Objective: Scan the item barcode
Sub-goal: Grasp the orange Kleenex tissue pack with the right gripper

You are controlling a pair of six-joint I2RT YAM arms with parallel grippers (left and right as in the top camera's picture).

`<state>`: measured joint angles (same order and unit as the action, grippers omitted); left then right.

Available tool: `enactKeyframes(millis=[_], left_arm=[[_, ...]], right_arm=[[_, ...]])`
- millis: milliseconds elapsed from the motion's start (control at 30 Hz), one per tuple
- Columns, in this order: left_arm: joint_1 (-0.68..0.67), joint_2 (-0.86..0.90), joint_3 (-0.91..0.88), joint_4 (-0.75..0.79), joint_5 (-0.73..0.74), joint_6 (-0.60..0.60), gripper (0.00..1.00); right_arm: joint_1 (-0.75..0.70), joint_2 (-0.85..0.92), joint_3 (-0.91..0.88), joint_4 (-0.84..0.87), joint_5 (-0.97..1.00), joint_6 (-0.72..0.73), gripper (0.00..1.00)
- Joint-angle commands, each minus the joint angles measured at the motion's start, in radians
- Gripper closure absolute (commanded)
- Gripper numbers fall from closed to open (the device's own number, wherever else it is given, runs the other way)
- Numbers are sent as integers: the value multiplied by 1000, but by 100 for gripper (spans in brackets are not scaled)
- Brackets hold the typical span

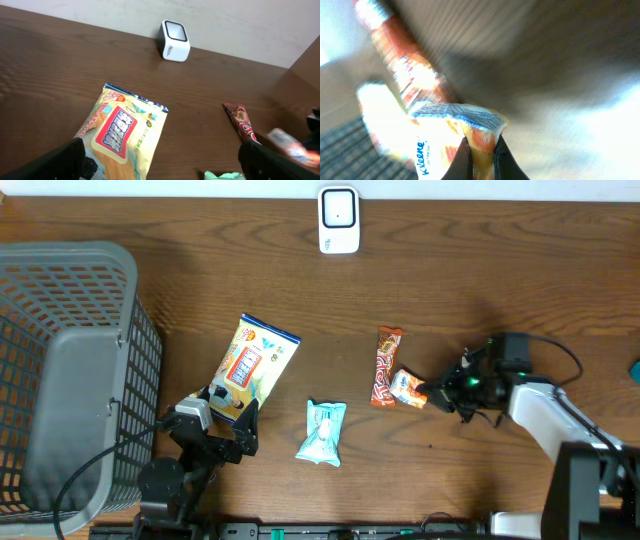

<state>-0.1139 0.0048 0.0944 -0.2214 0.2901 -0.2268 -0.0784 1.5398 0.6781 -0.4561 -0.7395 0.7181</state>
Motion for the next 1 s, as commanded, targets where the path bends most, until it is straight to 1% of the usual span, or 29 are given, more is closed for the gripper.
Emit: enactKeyframes(millis=[0, 100, 233, 367, 467, 700, 733, 800, 967], left_arm=[[3, -1, -15, -25, 16, 20, 2], [3, -1, -15, -25, 16, 20, 2], [3, -1, -15, -25, 16, 20, 2], [3, -1, -15, -25, 16, 20, 2], [3, -1, -15, -25, 16, 20, 2], [3, -1, -15, -25, 16, 20, 2], [3, -1, -15, -25, 16, 20, 2], [3, -1, -15, -25, 16, 20, 2], [3, -1, -15, -25, 16, 20, 2]], right_arm=[[-27, -77, 12, -121, -304, -150, 99], [-24, -117, 12, -255, -310, -193, 99], [-18, -187, 12, -430, -305, -204, 99], [6, -264, 12, -529, -306, -203, 98], [29, -317, 12, -539, -303, -188, 98], [91, -387, 12, -525, -160, 33, 98], [106, -390, 12, -516, -138, 72, 98], [136, -391, 12, -488, -127, 103, 99], [226, -391, 12, -365, -131, 202, 99]])
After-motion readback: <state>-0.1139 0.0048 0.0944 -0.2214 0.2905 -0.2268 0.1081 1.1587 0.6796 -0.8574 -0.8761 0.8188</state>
